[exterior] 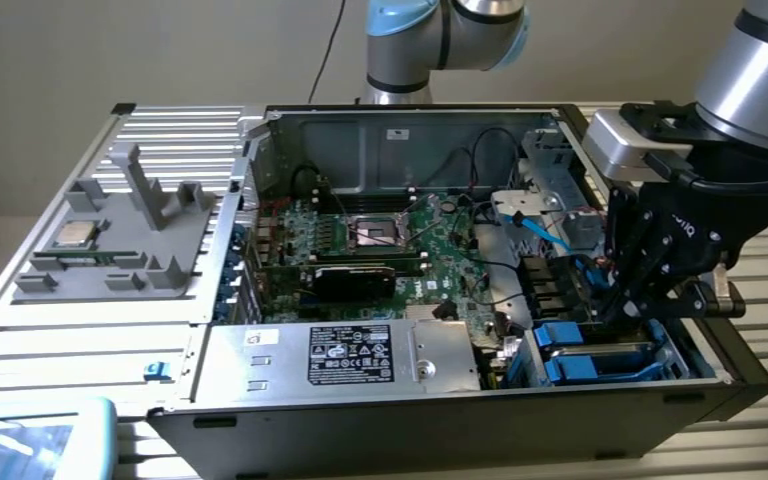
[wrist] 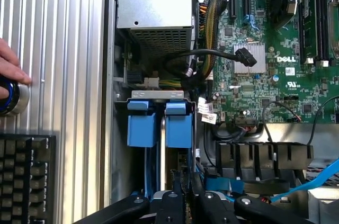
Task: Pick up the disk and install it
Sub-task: 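Insert the first disk wire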
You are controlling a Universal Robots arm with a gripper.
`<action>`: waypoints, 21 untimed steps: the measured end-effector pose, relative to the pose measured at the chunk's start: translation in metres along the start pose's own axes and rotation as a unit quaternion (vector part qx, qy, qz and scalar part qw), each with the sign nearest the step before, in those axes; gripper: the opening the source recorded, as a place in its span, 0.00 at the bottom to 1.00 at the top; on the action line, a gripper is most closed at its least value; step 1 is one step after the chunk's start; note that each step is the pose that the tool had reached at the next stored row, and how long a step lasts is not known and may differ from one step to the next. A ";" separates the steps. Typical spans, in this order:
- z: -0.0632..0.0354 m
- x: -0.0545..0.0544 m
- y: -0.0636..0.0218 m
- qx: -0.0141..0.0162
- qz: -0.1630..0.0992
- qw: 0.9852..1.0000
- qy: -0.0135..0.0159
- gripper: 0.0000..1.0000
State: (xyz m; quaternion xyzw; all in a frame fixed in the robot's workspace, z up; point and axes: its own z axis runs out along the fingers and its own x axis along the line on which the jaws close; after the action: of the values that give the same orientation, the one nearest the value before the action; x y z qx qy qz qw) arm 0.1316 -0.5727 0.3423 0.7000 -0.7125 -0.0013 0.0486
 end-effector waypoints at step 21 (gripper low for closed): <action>0.0026 -0.003 -0.0030 0.000 0.003 1.000 0.010 0.16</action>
State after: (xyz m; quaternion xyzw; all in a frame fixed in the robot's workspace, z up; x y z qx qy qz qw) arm 0.1345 -0.5695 0.3393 0.6981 -0.7138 0.0060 0.0559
